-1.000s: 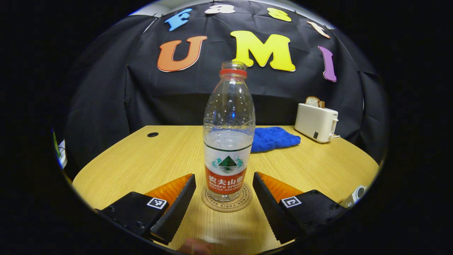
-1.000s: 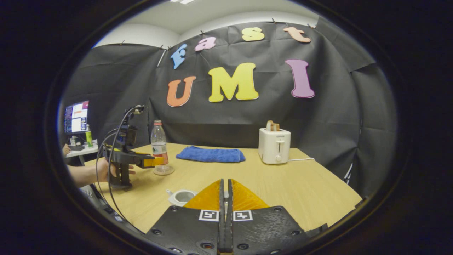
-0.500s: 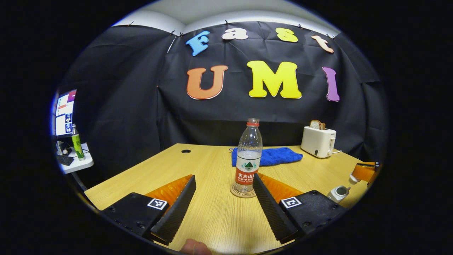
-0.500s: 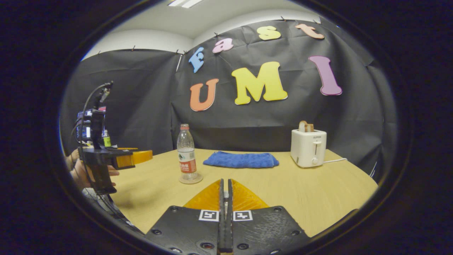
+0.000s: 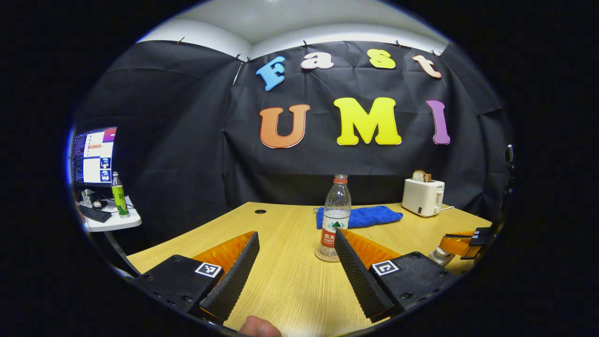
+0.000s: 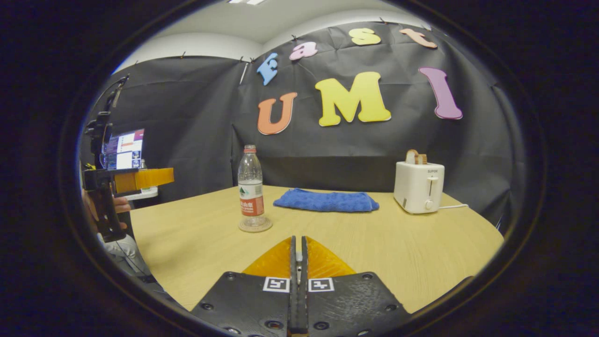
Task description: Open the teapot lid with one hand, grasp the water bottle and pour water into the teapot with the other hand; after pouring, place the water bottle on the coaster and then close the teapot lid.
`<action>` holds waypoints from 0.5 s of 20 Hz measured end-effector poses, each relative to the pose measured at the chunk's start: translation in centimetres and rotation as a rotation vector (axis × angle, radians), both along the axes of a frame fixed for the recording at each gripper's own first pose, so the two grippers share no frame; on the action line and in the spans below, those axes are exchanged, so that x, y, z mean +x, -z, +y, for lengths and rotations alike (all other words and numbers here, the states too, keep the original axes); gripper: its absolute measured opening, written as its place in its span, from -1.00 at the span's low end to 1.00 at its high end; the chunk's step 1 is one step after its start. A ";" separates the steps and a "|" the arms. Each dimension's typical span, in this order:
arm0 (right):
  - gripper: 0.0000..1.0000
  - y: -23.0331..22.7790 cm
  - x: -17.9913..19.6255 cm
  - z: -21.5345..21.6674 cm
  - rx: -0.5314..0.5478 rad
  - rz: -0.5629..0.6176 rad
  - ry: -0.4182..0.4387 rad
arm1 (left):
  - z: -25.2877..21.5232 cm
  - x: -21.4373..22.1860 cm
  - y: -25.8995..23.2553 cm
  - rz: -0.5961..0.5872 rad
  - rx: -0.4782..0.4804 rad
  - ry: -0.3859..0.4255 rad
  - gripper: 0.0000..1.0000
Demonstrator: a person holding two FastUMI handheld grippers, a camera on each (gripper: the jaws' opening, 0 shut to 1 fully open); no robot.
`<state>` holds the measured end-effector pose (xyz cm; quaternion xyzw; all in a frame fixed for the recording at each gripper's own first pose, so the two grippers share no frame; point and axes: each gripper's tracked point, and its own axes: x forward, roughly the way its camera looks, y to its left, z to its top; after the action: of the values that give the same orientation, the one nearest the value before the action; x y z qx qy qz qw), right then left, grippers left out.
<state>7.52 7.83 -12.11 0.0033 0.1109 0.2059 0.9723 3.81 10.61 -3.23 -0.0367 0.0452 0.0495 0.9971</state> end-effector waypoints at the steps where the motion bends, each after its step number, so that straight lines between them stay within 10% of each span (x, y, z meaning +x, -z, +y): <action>1: -1.00 0.0 -0.1 -0.1 -0.002 -0.001 0.006 | -0.1 0.0 0.0 0.001 0.003 0.001 1.00; 10: -0.88 0.2 0.0 -0.5 -0.029 -0.013 0.024 | -2.0 -0.1 -0.7 -0.012 0.030 0.010 1.00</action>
<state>7.49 7.30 -12.32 -0.0109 0.1076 0.1927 0.9753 3.71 8.58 -2.52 -0.0218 0.0387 0.0450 0.9980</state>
